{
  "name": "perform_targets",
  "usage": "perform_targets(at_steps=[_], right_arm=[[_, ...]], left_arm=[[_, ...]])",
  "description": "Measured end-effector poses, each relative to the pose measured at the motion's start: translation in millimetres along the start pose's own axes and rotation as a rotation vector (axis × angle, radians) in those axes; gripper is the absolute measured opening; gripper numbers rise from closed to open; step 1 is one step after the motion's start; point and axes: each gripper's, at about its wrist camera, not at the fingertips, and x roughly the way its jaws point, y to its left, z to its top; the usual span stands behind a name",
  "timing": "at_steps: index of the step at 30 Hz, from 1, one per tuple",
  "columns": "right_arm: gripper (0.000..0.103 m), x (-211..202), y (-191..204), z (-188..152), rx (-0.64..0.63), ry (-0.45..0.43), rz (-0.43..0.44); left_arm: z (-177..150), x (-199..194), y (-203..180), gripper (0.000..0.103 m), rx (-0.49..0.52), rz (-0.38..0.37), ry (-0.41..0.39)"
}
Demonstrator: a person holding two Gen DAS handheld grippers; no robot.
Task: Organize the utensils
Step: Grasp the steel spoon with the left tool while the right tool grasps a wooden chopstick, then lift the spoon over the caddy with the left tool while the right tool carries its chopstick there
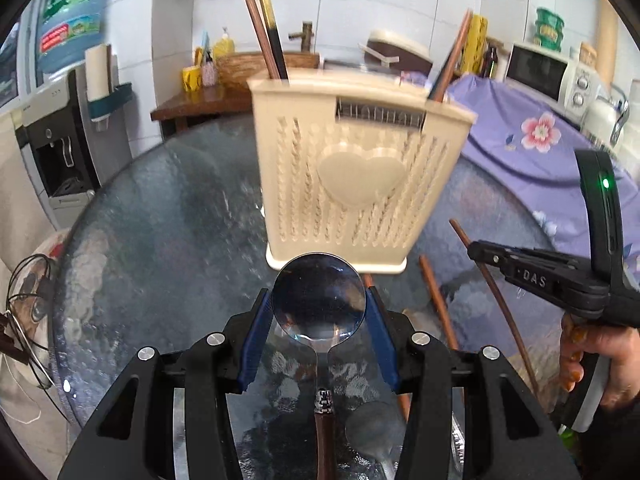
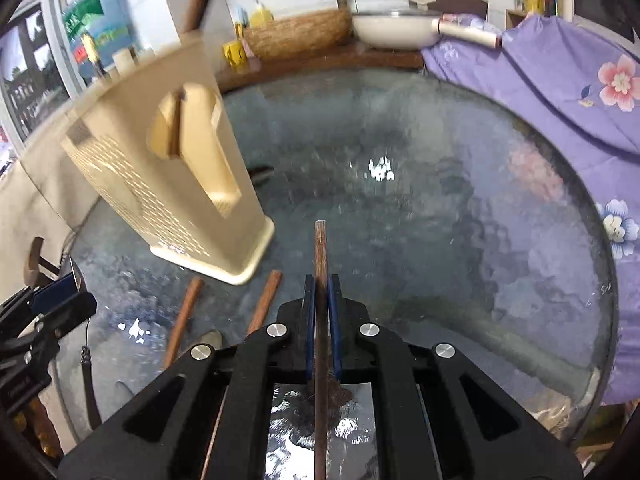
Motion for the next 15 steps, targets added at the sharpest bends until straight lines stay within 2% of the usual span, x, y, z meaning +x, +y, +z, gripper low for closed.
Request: perform_targets(at_steps=[9, 15], right_arm=[[0.007, -74, 8, 11, -0.052, -0.187, 0.096], [0.007, -113, 16, 15, -0.091, -0.259, 0.149]], left_arm=[[16, -52, 1, 0.046, -0.024, -0.005, -0.144], [20, -68, 0, 0.046, -0.023, -0.01, -0.18]])
